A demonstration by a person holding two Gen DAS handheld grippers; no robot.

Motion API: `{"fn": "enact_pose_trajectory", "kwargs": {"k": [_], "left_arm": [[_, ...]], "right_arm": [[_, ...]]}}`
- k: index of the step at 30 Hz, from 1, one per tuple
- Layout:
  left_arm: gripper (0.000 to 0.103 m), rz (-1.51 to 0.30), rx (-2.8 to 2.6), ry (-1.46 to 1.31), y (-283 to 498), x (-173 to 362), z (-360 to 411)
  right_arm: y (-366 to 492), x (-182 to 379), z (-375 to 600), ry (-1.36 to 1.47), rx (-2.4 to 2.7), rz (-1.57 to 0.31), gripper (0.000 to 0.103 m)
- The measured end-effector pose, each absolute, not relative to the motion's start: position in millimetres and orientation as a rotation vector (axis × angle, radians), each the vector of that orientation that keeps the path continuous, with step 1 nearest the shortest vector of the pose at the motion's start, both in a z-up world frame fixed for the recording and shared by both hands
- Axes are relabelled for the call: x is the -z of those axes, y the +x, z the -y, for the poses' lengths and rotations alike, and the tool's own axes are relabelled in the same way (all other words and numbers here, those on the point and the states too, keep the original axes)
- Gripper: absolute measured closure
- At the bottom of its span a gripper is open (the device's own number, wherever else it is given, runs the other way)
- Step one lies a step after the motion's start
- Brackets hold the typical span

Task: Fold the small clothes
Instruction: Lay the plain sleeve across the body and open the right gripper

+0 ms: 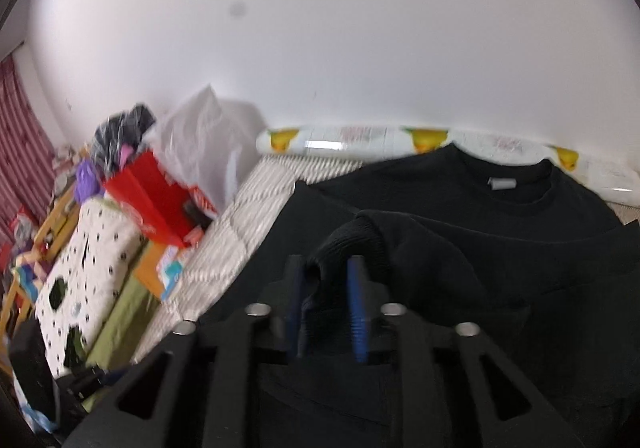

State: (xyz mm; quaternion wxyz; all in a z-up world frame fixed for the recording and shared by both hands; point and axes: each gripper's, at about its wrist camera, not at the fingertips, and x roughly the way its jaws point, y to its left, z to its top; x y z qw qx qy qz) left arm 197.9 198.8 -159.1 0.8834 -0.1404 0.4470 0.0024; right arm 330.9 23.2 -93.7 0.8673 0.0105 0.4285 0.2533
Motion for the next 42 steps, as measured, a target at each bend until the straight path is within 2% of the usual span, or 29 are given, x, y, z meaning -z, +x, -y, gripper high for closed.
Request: {"fn": "enact_pose_trajectory", "kwargs": {"k": [2,5,10,19,28,34,35,37,39,42], "left_arm": [[0.048,-0.936,0.006,-0.285,200,158,-193],[0.048,-0.927,0.029,-0.274,208,153,-180],[0.048,-0.89,0.072,-0.257,233,144,-155],[0.05,-0.93,0.089,-0.175,292,158,-112],[0.049,-0.988,0.04,0.005,327,186,-75],[0.05,-0.958,-0.013,0.13,344,195,-62],[0.052,-0.951,-0.014,0.147,346,195,-60],[0.077,-0.942,-0.024,0.161,349,194,-61],[0.084,-0.953,-0.012,0.151,353,191,-66],[0.087,-0.946,0.011,0.09,349,180,-80]], "right_arm": [[324,99,-15,0.009,-0.536,-0.9,0.051],[308,96,8,-0.025,-0.526,-0.865,0.045],[288,97,79,-0.076,-0.41,-0.844,0.045],[275,141,206,-0.121,-0.134,-0.936,0.045],[270,166,242,-0.1,-0.071,-0.943,0.045],[265,170,243,-0.051,-0.073,-0.937,0.045],[265,170,244,-0.049,-0.07,-0.936,0.045],[263,170,246,-0.049,-0.059,-0.933,0.045],[261,169,249,-0.043,-0.046,-0.932,0.045],[259,163,253,-0.021,-0.04,-0.917,0.045]]}}
